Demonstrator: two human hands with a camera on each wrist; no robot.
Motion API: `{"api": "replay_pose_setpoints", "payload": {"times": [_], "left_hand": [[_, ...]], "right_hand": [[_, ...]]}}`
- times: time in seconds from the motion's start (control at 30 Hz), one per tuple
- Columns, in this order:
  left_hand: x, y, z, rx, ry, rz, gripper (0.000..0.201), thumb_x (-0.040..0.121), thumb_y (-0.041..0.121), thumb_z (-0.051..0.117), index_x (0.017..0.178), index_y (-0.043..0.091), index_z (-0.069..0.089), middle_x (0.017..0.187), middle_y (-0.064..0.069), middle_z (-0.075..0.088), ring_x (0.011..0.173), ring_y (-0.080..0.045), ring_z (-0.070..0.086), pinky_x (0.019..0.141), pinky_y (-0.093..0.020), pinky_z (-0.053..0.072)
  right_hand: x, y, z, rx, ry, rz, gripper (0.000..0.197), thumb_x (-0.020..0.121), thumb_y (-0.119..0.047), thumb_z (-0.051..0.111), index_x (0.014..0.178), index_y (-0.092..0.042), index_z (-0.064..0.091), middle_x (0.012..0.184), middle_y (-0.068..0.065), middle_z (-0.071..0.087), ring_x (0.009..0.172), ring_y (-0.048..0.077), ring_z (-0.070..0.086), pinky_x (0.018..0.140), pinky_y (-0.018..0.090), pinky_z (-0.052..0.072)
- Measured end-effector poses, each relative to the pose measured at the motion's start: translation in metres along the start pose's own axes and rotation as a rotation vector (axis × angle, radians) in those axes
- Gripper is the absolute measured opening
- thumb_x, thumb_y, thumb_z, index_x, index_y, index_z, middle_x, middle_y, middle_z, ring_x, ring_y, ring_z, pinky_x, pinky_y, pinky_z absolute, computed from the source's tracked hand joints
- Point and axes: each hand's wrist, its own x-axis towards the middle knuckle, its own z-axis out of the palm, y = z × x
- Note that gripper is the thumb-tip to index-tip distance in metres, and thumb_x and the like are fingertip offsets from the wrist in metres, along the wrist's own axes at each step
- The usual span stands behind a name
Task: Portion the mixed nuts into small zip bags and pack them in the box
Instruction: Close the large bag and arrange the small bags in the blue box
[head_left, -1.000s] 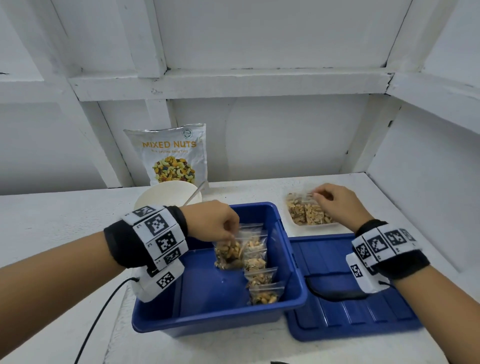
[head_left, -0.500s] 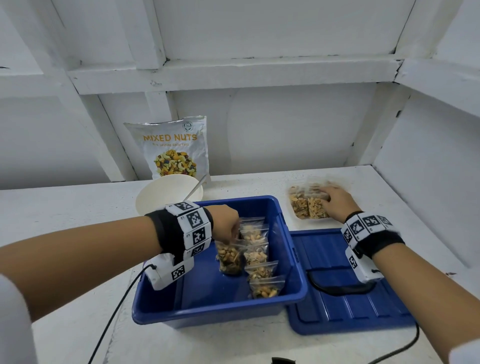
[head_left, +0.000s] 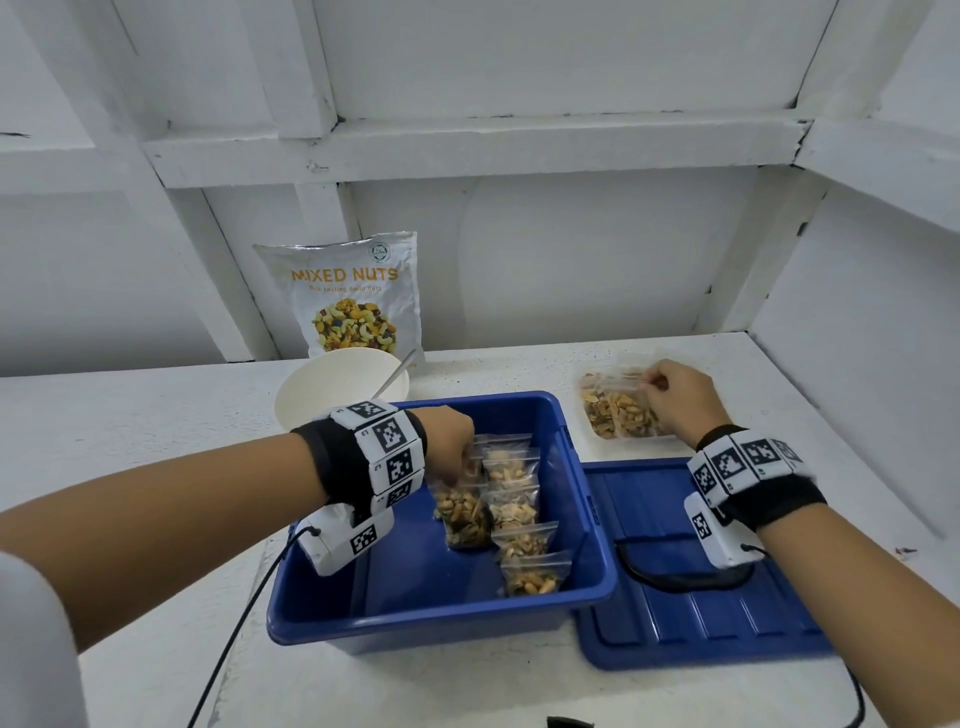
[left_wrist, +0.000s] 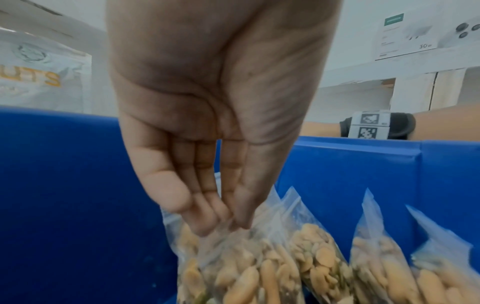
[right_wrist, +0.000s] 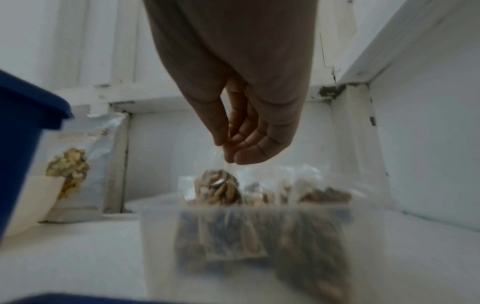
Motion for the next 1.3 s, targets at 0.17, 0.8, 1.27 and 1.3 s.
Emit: {"api": "replay_pose_setpoints", "payload": {"times": [0.17, 0.8, 1.27, 1.3], "left_hand": [[-0.012, -0.006, -0.022, -0.106, 0.137, 0.06, 0.024, 0.088, 0.027, 0.06, 0.105, 0.011, 0.067, 0.102, -0.002, 0.066, 0.083, -0.012, 0.053, 0.077, -0.025, 0.044], [-0.068, -0.005, -0.039, -0.935, 0.867, 0.384, 0.006, 0.088, 0.018, 0.061, 0.084, 0.022, 0.062, 0.088, -0.006, 0.068, 0.088, -0.023, 0.063, 0.084, -0.038, 0.052], [-0.073, -0.001, -0.032, -1.02, 0.972, 0.443, 0.017, 0.087, 0.008, 0.059, 0.075, 0.02, 0.058, 0.071, 0.002, 0.059, 0.066, -0.003, 0.056, 0.065, -0.021, 0.048], [-0.073, -0.001, -0.031, -1.027, 0.969, 0.446, 0.02, 0.089, 0.004, 0.057, 0.075, 0.019, 0.058, 0.071, 0.003, 0.058, 0.065, -0.001, 0.055, 0.065, -0.019, 0.047]], "right_hand": [[-0.021, -0.043, -0.031, 0.137, 0.107, -0.193, 0.012, 0.092, -0.013, 0.053, 0.098, -0.007, 0.061, 0.09, 0.003, 0.059, 0.084, 0.015, 0.053, 0.075, 0.024, 0.039], [-0.072, -0.131, -0.042, 0.639, -0.215, -0.392, 0.012, 0.089, -0.004, 0.056, 0.085, -0.016, 0.06, 0.075, 0.0, 0.062, 0.066, 0.002, 0.061, 0.062, 0.017, 0.052], [-0.08, -0.135, -0.027, 0.56, -0.18, -0.354, 0.014, 0.091, -0.01, 0.054, 0.082, -0.019, 0.059, 0.071, -0.001, 0.062, 0.063, 0.002, 0.06, 0.067, 0.019, 0.054], [-0.081, -0.136, -0.027, 0.547, -0.173, -0.362, 0.015, 0.092, -0.01, 0.053, 0.081, -0.02, 0.058, 0.071, -0.002, 0.061, 0.061, 0.0, 0.059, 0.067, 0.018, 0.054]]}}
